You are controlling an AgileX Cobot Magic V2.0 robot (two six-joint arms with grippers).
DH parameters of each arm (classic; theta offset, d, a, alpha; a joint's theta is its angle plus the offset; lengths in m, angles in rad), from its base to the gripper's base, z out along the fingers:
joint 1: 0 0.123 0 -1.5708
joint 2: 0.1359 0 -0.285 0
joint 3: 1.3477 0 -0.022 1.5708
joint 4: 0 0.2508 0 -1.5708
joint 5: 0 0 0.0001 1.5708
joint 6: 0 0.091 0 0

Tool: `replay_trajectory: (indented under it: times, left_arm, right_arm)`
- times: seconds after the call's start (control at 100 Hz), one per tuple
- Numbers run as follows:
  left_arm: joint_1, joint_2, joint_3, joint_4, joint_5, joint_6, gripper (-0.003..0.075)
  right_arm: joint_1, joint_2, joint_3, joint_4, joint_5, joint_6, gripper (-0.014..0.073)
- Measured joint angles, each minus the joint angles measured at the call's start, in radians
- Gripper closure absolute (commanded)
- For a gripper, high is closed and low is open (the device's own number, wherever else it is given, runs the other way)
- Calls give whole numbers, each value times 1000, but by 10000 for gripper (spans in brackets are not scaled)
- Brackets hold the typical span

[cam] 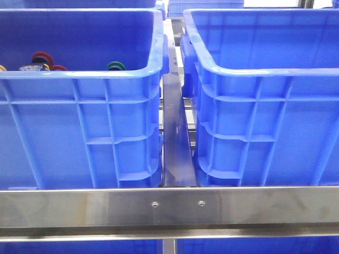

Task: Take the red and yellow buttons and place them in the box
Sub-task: 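Lower the left gripper toward a red push-button in the button bin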

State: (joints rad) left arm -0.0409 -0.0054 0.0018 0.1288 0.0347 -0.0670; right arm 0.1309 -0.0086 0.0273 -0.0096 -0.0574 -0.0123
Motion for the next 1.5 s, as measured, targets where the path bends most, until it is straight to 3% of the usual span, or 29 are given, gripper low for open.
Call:
replay_trajectory:
  times: [0.42, 0.63, 0.94, 1.25, 1.32, 1.39, 1.5]
  left_arm:
    - [0, 0, -31, 0, 26, -2, 739]
    - [0, 47, -295, -42, 243, -2, 739]
    - [0, 432, -753, -73, 696, -2, 739]
    - [0, 665, -877, -73, 754, 4, 736]
    - [0, 696, -877, -73, 754, 4, 702]
    - [0, 723, -877, -73, 754, 4, 619]
    - [0, 758, -877, -75, 754, 4, 389]
  right_arm:
    - [0, 0, 0, 0, 0, 0, 660]
    - [0, 0, 0, 0, 0, 0, 660]
    - [0, 0, 0, 0, 0, 0, 660]
    - [0, 0, 0, 0, 0, 0, 660]
    - [0, 0, 0, 0, 0, 0, 660]
    - [0, 0, 0, 0, 0, 0, 660]
    - [0, 0, 0, 0, 0, 0, 660]
